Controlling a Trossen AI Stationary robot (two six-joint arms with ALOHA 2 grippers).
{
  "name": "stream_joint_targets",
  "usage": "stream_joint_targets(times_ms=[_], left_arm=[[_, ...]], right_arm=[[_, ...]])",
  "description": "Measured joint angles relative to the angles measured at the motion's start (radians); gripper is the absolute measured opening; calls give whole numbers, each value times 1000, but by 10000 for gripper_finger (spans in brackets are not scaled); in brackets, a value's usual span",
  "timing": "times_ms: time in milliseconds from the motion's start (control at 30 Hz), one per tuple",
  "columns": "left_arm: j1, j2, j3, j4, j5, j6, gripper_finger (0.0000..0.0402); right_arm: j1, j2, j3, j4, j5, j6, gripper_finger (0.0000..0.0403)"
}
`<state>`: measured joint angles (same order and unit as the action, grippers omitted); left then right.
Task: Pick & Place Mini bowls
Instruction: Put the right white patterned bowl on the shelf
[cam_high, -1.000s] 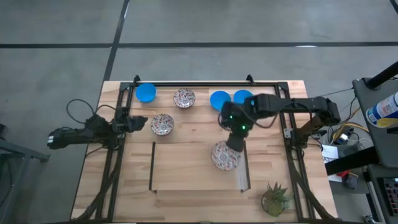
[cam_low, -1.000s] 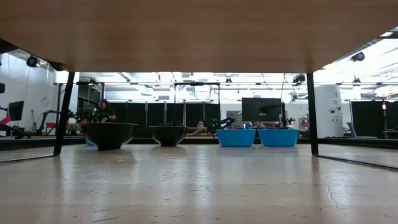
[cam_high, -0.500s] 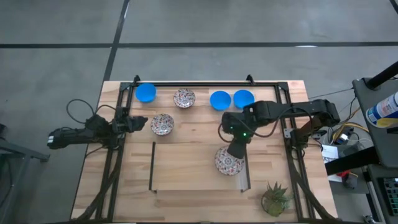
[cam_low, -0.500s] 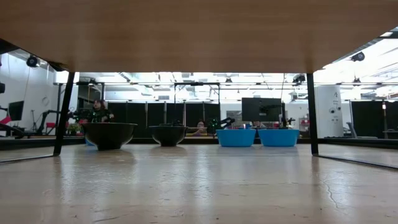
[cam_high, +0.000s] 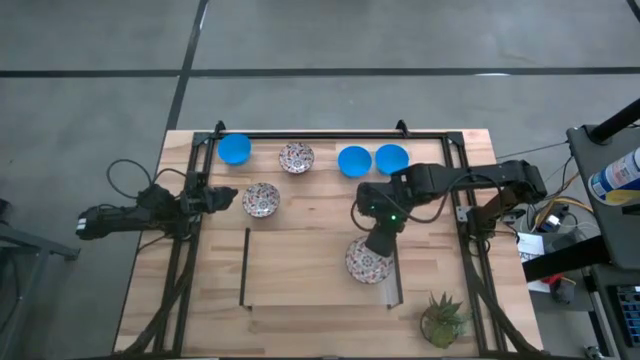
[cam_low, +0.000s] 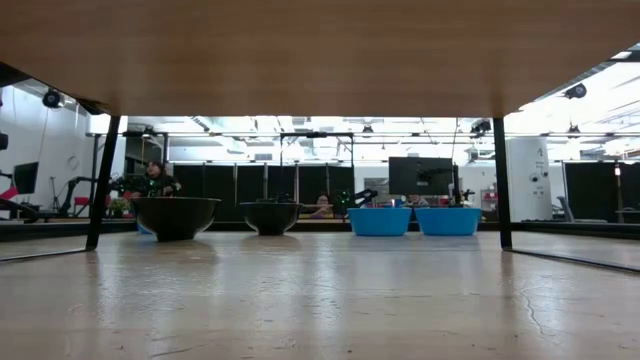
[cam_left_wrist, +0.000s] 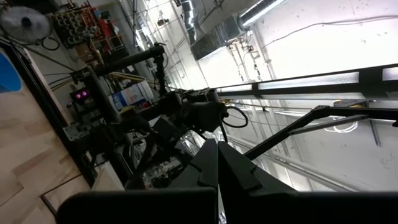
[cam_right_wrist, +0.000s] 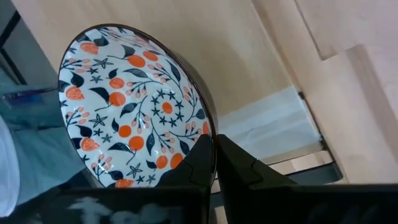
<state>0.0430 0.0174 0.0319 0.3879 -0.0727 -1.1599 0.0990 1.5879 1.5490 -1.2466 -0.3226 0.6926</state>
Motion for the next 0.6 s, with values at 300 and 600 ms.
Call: stream_joint_targets(times_ms=[300, 600], left_arm=[[0, 0, 0, 0, 0, 0, 2], [0, 0, 0, 0, -1, 0, 2]], right_arm=[[30, 0, -2, 7, -9, -3, 11], [30, 0, -24, 34, -4, -4, 11]])
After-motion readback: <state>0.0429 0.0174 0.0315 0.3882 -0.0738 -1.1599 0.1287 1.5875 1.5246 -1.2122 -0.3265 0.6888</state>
